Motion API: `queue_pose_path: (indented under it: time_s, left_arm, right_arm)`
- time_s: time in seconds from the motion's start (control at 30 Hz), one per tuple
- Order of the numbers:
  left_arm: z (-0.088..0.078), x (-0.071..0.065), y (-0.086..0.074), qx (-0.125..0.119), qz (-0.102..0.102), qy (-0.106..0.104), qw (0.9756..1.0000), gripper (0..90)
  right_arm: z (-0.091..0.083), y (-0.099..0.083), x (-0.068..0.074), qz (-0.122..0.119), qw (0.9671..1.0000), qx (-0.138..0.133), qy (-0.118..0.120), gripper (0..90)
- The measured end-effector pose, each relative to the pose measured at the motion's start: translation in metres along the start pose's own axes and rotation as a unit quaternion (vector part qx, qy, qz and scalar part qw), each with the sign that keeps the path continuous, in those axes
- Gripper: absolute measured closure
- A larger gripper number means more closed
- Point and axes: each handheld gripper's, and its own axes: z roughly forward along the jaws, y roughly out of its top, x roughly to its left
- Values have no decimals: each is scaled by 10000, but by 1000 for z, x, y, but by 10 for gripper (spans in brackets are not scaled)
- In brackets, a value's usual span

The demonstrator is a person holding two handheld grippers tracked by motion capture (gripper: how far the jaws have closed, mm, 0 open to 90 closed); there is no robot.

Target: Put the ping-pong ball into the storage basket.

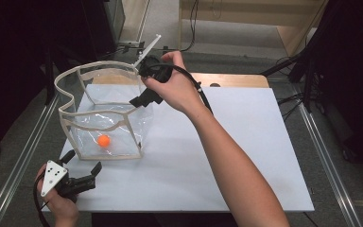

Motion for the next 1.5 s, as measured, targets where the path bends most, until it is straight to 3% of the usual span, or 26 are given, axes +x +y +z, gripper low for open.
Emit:
queue_pose_path:
  time_s: [0.23,0.6,1.5]
  left_arm:
    - [0,0,0,3,7,-5,10000,0]
    - [0,-1,0,10,14,-3,10000,0]
    - [0,-1,0,15,24,3,10000,0]
  right_arm:
    - [-11,-11,2,66,9999,-35,-147,0]
    - [-19,-33,3,90,9998,-77,-148,0]
    - [-16,-92,10,317,9990,-168,-264,0]
